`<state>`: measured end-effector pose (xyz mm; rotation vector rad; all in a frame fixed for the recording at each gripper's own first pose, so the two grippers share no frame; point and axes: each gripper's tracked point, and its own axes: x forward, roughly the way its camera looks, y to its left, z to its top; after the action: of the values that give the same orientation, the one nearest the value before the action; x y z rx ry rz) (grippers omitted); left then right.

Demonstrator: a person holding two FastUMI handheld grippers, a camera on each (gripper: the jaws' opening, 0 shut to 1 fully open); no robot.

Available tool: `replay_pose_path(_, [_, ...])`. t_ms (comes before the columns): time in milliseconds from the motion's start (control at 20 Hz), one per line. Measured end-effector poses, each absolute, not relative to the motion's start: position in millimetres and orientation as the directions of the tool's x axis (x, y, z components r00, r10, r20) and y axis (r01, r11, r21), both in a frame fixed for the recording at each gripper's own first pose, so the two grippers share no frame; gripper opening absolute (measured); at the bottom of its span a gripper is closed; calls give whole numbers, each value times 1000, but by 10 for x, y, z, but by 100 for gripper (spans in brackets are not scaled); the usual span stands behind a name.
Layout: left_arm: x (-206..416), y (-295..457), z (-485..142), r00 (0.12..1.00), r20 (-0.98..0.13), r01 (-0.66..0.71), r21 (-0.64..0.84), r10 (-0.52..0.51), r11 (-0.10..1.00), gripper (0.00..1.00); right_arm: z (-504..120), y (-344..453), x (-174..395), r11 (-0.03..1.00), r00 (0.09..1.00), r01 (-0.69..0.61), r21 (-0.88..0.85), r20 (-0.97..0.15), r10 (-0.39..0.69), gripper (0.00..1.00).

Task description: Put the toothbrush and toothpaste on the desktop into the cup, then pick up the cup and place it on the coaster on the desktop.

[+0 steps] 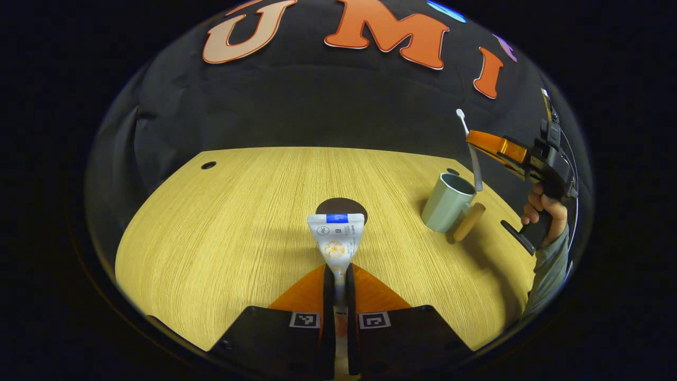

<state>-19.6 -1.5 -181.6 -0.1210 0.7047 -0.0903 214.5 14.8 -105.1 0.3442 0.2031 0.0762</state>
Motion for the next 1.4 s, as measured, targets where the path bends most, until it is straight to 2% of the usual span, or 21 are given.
replay_pose_path(450, [-162,118,-1582,790,-602,34,-143,-115,989,13,-1274,86,2224,950,985,-43,310,-146,92,4])
replay_pose_path(1100, [206,172,-1172,856,-508,36,-126,-96,991,13,-1289,-16,1898,966,994,-9,257,-101,37,6])
replay_pose_path(1400, [473,65,-950,887,-448,65,-120,-113,991,13,-1348,-100,1713,964,992,4,268,-120,29,6])
